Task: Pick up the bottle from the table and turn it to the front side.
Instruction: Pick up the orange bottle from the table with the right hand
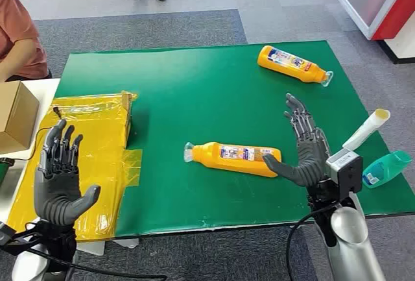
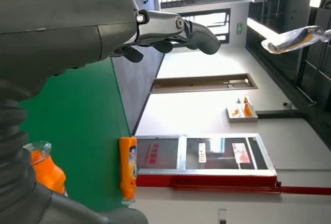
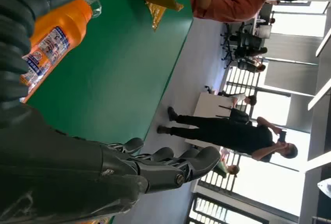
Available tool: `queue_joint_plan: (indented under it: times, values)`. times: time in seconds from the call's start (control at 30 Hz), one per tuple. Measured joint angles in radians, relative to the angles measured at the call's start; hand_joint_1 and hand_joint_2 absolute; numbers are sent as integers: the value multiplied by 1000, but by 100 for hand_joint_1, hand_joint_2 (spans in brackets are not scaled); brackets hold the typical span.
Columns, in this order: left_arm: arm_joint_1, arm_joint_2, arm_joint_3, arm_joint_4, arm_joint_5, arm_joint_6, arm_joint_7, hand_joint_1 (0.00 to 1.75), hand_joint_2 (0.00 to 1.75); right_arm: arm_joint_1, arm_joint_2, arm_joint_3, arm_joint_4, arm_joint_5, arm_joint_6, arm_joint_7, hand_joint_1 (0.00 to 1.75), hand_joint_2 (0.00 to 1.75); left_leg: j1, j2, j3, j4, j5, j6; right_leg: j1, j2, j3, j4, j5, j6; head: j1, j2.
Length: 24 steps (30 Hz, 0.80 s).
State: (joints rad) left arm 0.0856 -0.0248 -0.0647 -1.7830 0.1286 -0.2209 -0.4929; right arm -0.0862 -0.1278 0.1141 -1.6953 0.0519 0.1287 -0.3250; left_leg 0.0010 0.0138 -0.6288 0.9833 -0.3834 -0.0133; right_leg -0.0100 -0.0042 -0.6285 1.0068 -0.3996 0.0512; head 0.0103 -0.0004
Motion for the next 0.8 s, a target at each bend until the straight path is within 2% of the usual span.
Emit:
queue_joint_plan:
  times: [0.37,0.47,0.53,0.67,0.8]
  values:
    - [0,0,-1,4,0,0,0,0,175,0,0,0,0,2,-5,1,0,175,0,0,0,0,0,0,0,0,0,0,0,0,0,0]
    - [0,0,-1,4,-1,3,0,0,175,0,0,0,0,49,-39,10,0,175,0,0,0,0,0,0,0,0,0,0,0,0,0,0]
    - [1,0,0,4,-6,8,0,0,175,0,-4,0,0,171,-114,39,0,175,0,0,0,0,0,0,0,0,0,0,0,0,0,0]
    - [7,0,0,-9,-49,15,15,0,175,-1,-33,0,0,581,-274,187,0,175,0,0,0,0,0,0,0,0,0,0,0,0,0,0]
    - [-1,0,-1,-34,-79,14,35,0,175,-25,-61,2,6,815,-280,297,0,175,0,0,0,0,0,0,0,0,0,0,0,0,0,0]
